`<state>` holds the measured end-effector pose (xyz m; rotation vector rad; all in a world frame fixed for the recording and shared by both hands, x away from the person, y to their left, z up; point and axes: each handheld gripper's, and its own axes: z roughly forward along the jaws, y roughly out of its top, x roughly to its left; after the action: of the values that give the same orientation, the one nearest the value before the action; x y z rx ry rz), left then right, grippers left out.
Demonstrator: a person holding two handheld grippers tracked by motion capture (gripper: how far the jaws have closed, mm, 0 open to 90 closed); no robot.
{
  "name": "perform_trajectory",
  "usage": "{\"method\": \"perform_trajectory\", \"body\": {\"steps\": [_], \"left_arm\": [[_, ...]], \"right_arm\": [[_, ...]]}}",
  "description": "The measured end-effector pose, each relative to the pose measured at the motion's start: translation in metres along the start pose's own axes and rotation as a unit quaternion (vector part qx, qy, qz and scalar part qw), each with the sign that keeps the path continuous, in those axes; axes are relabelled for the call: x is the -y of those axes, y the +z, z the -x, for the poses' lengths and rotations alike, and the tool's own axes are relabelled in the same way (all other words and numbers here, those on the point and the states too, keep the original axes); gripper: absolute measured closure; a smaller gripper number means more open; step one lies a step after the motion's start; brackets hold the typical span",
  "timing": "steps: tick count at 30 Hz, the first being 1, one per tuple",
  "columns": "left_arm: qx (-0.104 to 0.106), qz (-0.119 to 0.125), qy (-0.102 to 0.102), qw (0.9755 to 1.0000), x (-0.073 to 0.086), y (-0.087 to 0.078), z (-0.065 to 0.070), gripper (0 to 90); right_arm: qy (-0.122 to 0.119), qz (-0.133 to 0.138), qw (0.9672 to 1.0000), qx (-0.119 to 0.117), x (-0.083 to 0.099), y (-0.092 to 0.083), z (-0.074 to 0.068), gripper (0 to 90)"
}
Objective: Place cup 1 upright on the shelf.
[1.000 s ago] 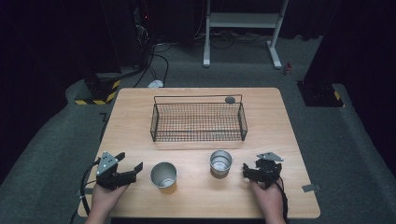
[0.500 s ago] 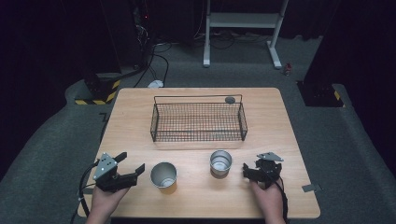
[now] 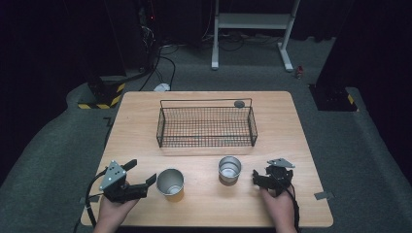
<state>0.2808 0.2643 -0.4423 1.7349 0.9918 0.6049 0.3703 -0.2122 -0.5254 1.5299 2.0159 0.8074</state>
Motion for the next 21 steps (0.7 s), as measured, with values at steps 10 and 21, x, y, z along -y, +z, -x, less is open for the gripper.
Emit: {"method": "perform_trajectory", "body": {"steps": [10, 21], "left_arm": [[0.019, -0.003, 0.007, 0.9998, -0.001, 0.004, 0.013, 7.8], [0.037, -0.005, 0.019, 0.9991, -0.002, 0.010, 0.027, 5.0]], "right_arm": [[0.002, 0.000, 1.0000, 0.000, 0.000, 0.000, 0.000, 9.3], [0.004, -0.001, 1.0000, 0.000, 0.000, 0.000, -0.001, 9.4]]}}
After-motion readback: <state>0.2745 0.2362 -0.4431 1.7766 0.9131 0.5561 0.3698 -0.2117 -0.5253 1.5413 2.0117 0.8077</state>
